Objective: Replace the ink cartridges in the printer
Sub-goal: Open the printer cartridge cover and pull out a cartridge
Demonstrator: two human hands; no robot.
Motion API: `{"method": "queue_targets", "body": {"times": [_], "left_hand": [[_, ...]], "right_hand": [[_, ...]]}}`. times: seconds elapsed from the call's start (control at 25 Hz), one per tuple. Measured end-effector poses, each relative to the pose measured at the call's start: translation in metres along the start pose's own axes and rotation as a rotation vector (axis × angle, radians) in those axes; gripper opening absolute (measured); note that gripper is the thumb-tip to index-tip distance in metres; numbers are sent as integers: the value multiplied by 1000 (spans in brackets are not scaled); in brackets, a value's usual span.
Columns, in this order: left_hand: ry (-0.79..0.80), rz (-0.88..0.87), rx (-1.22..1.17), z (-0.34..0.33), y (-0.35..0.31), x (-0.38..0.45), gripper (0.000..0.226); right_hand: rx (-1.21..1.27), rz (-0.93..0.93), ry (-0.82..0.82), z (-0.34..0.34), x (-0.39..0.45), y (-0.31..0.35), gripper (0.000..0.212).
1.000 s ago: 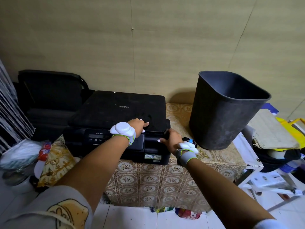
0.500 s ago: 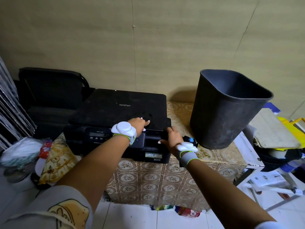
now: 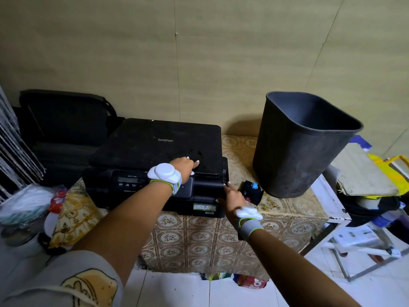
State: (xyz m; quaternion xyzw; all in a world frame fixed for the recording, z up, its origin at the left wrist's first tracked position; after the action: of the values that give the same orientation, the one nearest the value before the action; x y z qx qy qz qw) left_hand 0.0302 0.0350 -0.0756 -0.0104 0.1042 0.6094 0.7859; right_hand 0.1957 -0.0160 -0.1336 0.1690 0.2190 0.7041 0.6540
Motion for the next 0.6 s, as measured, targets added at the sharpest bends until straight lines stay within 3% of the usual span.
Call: {"method": "queue_targets", "body": {"times": [0.16, 0.32, 0.6], "left_hand": [[-6, -10, 13, 0, -1, -1, 53], [-17, -4, 28, 0, -2, -2, 53], [-28, 0, 32, 1, -3, -3, 52]], "right_hand": [[70, -1, -70, 3, -4, -5, 39], [199, -82, -166, 6, -2, -7, 37], [151, -52, -167, 0, 4, -12, 33]]}}
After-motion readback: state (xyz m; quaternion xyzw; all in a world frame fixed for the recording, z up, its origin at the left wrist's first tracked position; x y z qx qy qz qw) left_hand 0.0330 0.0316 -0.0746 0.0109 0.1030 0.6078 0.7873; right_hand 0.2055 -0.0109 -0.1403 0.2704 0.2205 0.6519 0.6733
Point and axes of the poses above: each hand's wrist, its own x-axis towards the middle knuckle, its own z-axis out of the back of the hand, y = z × x, the point moved 4 cm from there along x, towards the middle knuckle, and after that the axes turned 2 degrees about -y, right-handed, at the moved point
